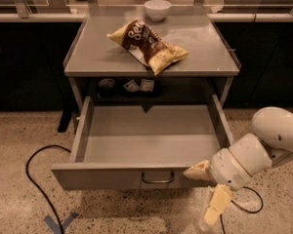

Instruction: Close top drawer

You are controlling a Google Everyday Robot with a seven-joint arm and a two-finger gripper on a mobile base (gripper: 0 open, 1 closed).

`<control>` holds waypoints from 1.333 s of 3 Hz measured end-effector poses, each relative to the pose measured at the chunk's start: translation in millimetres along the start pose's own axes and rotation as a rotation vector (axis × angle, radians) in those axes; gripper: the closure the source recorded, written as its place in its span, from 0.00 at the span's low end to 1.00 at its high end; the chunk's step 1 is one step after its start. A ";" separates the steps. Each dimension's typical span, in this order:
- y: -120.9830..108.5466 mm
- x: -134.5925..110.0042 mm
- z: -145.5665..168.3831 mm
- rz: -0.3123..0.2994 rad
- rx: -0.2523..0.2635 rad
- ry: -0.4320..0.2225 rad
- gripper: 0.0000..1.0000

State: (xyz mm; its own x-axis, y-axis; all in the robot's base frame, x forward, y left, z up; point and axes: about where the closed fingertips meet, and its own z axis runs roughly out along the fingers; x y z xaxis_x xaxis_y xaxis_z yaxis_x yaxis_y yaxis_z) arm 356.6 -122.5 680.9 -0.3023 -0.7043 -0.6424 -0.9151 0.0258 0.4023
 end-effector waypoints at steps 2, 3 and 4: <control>-38.7 17.3 -9.3 0.053 0.014 -0.091 0.00; -48.5 9.7 -12.5 0.045 0.016 -0.084 0.00; -66.2 -3.1 -18.7 0.034 0.019 -0.095 0.00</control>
Offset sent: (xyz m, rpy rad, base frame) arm 0.0475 -0.0303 -0.0316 0.0907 0.0449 -0.1161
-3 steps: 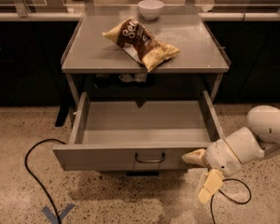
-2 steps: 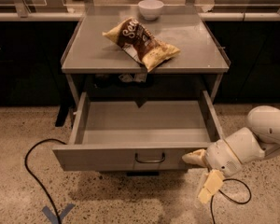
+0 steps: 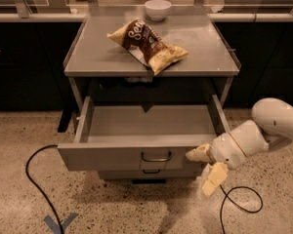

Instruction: Close top drawer

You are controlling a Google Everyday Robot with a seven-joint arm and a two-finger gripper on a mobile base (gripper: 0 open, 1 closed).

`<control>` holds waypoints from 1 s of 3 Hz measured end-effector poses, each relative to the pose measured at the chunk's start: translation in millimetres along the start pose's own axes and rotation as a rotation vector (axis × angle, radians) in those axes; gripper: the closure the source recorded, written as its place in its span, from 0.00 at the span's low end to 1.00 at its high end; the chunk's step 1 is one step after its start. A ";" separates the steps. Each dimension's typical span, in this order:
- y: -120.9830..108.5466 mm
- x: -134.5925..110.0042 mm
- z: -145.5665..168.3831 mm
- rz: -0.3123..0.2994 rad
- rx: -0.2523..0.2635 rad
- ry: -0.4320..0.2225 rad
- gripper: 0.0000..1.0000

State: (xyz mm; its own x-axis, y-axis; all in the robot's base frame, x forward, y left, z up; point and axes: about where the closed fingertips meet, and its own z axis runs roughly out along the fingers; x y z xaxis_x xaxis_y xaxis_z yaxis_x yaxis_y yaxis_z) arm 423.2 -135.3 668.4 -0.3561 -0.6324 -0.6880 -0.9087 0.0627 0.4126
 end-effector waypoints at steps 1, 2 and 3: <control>-56.2 -32.6 4.8 -0.023 -0.021 -0.044 0.00; -56.2 -32.6 4.7 -0.023 -0.021 -0.044 0.00; -63.8 -34.9 0.6 -0.019 0.014 -0.040 0.00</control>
Offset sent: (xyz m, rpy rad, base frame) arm 0.0906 0.0299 -0.0098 0.0758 -0.0005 0.0146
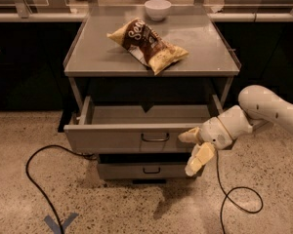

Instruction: Close top drawer

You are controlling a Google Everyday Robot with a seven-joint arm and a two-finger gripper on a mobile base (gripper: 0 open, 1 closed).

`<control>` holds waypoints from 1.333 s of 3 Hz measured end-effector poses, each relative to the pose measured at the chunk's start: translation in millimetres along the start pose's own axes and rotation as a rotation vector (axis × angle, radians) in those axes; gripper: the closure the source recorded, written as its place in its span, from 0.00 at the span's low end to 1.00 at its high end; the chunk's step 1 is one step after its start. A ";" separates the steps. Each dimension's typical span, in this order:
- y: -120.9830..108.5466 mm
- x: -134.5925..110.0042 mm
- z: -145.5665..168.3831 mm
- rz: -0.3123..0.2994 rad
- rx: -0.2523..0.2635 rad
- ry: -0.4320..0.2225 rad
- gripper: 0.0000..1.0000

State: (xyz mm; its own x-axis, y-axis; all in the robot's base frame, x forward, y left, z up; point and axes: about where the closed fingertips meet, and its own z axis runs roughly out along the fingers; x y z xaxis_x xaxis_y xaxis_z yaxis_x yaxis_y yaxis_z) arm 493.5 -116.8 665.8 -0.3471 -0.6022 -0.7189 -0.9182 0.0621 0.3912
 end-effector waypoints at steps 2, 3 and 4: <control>-59.7 -7.1 -29.6 0.046 0.134 -0.043 0.00; -89.5 -9.8 -33.9 0.071 0.161 -0.059 0.00; -89.6 -9.9 -33.9 0.071 0.162 -0.060 0.00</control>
Offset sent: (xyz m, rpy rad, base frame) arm 0.1053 -0.0424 -0.0051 -0.0128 -0.0627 -0.2330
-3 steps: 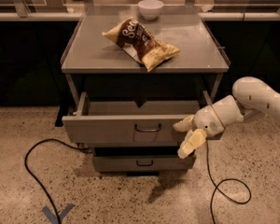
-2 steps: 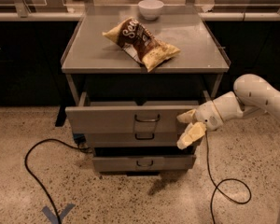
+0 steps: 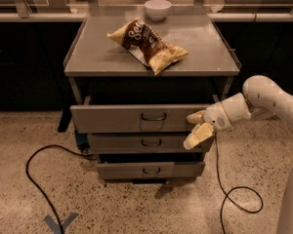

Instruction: Close top drawer

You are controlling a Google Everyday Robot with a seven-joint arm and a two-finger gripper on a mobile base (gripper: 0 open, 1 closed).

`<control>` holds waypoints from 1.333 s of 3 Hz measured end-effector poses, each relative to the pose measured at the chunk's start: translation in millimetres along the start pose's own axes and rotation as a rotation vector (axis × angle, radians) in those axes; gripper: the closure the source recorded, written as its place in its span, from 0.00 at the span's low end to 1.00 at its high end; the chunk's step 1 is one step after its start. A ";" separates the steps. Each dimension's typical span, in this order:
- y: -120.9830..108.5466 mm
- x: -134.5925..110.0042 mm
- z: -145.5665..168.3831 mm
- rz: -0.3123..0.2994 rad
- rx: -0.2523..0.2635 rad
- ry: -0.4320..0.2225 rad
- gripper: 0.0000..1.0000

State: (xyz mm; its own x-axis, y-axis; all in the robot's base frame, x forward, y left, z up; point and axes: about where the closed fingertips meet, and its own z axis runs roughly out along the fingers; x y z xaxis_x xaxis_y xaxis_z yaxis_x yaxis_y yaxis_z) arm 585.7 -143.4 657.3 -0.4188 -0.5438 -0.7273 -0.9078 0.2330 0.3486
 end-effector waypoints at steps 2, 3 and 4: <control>-32.4 -15.9 -8.1 0.028 0.023 -0.094 0.00; -60.0 -29.1 -13.4 0.040 0.055 -0.169 0.00; -60.0 -29.1 -13.3 0.040 0.055 -0.169 0.00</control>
Offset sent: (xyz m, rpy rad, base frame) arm 0.0758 -0.0203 0.0192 0.1413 -0.0435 -0.1349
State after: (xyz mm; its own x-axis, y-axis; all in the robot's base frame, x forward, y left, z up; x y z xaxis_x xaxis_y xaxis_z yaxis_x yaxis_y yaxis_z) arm 652.6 -152.3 665.5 -0.4479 -0.3909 -0.8041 -0.8882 0.2978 0.3500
